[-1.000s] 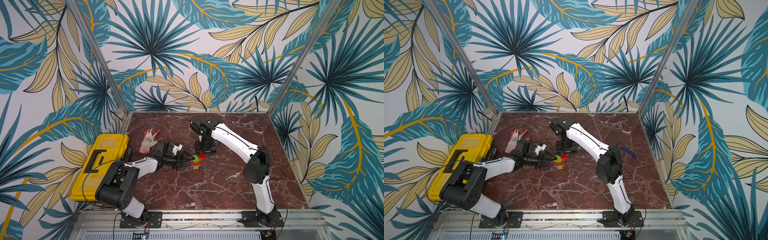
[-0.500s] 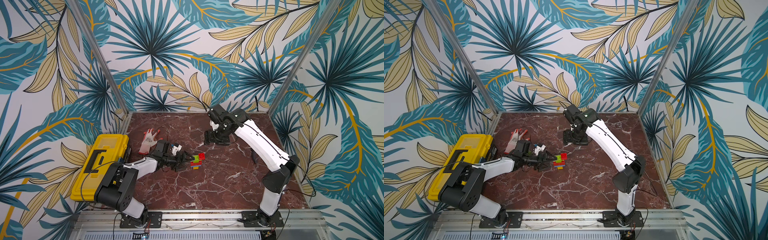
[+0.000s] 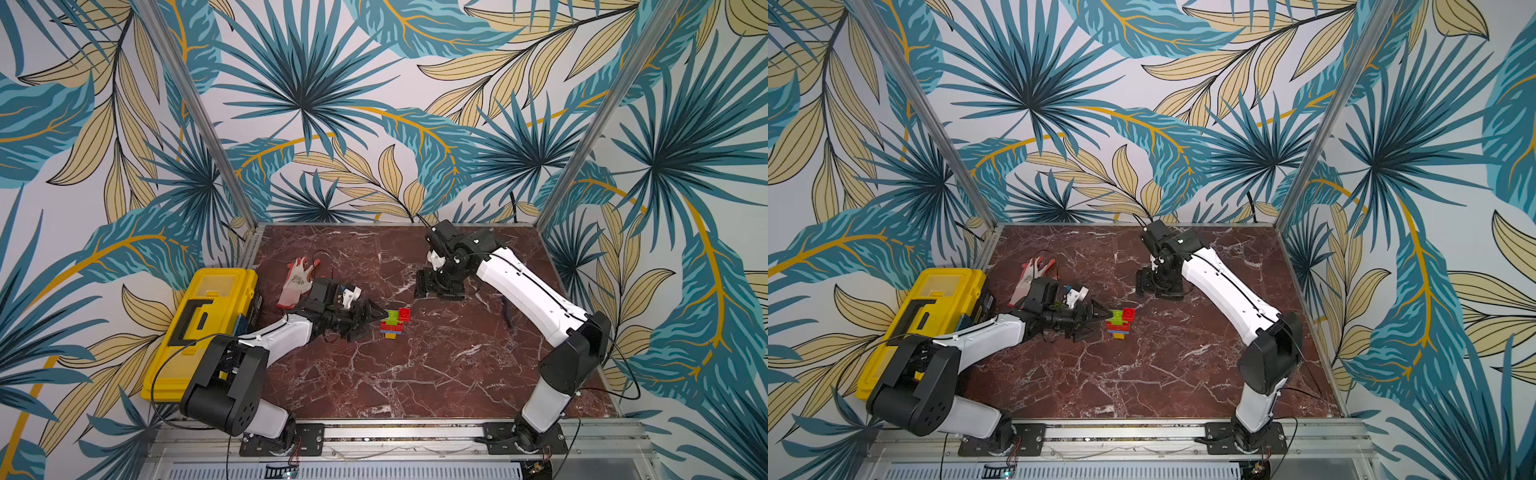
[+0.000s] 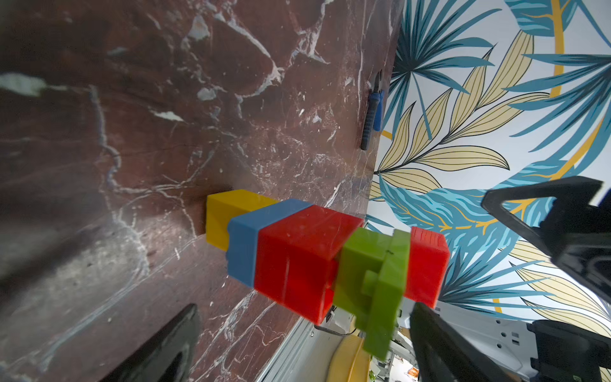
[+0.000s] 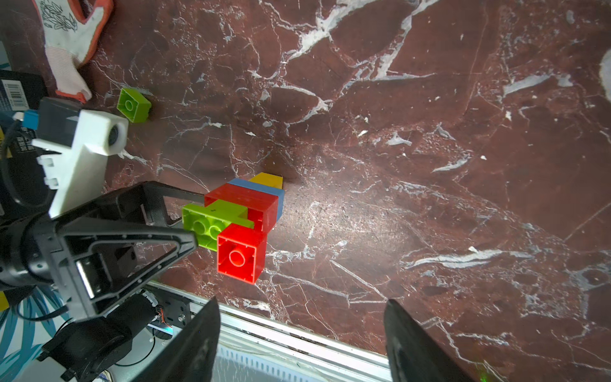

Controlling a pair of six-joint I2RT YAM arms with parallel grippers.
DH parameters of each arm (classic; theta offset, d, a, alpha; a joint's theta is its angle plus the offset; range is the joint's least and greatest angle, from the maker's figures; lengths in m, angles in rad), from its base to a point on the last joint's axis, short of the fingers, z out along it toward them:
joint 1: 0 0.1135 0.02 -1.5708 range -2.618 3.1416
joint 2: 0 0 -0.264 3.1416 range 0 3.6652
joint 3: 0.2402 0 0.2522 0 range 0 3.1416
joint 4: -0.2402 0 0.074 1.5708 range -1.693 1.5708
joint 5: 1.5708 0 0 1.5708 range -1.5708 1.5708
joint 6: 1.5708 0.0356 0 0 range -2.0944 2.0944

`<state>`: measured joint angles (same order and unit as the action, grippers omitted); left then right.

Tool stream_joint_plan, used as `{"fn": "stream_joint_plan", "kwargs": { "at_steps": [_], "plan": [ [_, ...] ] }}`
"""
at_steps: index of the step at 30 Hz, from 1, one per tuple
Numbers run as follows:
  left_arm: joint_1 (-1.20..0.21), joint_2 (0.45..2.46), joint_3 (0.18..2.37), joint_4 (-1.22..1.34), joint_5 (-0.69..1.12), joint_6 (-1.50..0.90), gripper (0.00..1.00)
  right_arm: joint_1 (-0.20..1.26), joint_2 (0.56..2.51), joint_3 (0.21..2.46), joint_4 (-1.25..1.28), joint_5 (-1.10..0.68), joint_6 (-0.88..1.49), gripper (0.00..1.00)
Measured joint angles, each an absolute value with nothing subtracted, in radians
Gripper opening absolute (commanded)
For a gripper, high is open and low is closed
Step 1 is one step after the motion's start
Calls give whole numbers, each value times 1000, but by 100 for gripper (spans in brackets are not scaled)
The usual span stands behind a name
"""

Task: Assemble a carrot with lego
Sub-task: Pick up the lego brick from the center of the board.

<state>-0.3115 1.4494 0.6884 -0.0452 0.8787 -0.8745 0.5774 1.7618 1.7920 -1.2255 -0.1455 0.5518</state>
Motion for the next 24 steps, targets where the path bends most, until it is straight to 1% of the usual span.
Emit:
{"fn": "stream_joint_plan", "kwargs": {
  "at_steps": [5,7,8,10,12,14,15,17,21,24],
  "plan": [
    [-295,1359,690,-59,865,-870,99,572,1760,1745,-1165,-169,551,78],
    [-255,1316,711,-143,815,-837,99,565,1747,1709,-1131,-176,548,78],
    [-238,1305,732,-198,780,-814,99,561,1736,1686,-1112,-181,547,78],
    [-205,1294,811,-349,647,-752,99,543,1701,1628,-1067,-193,545,79],
    [-181,1296,871,-446,525,-718,99,522,1664,1570,-1020,-210,545,79],
    [-159,1304,911,-517,422,-702,99,503,1632,1522,-978,-221,542,83],
    [-149,1319,932,-552,371,-699,99,494,1620,1503,-961,-226,537,85],
    [-141,1376,981,-613,295,-701,99,485,1600,1474,-930,-229,519,99],
    [-136,1564,1116,-732,196,-746,100,474,1551,1373,-841,-248,501,99],
    [-136,1687,1192,-788,165,-791,99,447,1507,1275,-768,-282,500,99]
  ]
}}
